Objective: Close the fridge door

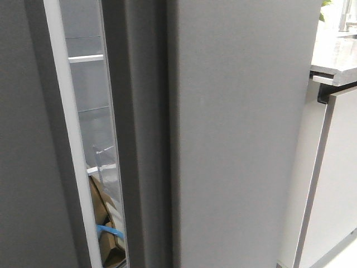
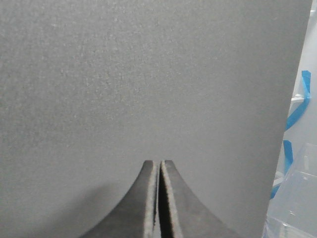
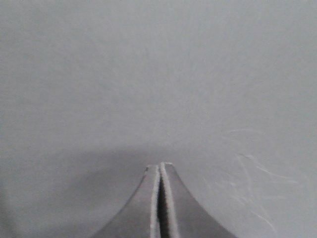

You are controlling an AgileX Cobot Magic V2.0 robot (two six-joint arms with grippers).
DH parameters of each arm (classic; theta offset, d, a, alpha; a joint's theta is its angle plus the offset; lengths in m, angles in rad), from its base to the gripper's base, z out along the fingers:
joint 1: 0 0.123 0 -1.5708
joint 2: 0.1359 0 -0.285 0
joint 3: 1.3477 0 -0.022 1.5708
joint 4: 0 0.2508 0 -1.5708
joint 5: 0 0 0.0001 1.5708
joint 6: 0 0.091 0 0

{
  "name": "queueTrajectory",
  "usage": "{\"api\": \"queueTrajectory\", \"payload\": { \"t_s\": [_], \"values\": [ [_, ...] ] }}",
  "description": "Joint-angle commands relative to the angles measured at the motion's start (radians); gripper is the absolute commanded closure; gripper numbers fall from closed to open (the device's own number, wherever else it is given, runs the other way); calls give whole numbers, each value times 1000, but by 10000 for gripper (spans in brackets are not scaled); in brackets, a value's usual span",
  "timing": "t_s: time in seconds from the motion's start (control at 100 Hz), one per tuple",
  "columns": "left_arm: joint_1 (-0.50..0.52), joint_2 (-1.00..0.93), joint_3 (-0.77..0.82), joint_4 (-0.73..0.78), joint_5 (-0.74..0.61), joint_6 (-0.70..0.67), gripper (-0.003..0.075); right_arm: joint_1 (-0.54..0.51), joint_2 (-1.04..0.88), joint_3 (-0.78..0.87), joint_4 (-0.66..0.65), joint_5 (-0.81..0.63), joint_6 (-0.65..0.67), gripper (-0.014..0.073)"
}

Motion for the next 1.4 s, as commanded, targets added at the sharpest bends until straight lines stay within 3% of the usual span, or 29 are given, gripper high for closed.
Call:
{"api": "queueTrajectory", "payload": {
  "t_s": [0.0,0.81,1.15,1.39],
  "values": [
    [-5,19,28,-2,-77,-3,741,3,26,-34,15,-126,-9,670],
    [-5,19,28,-2,-77,-3,741,20,261,-34,23,-353,-9,670],
    [-5,19,28,-2,-77,-3,741,20,404,-34,23,-552,-5,670],
    [-5,19,28,-2,-77,-3,741,20,418,-34,23,-559,-5,670]
  ]
}}
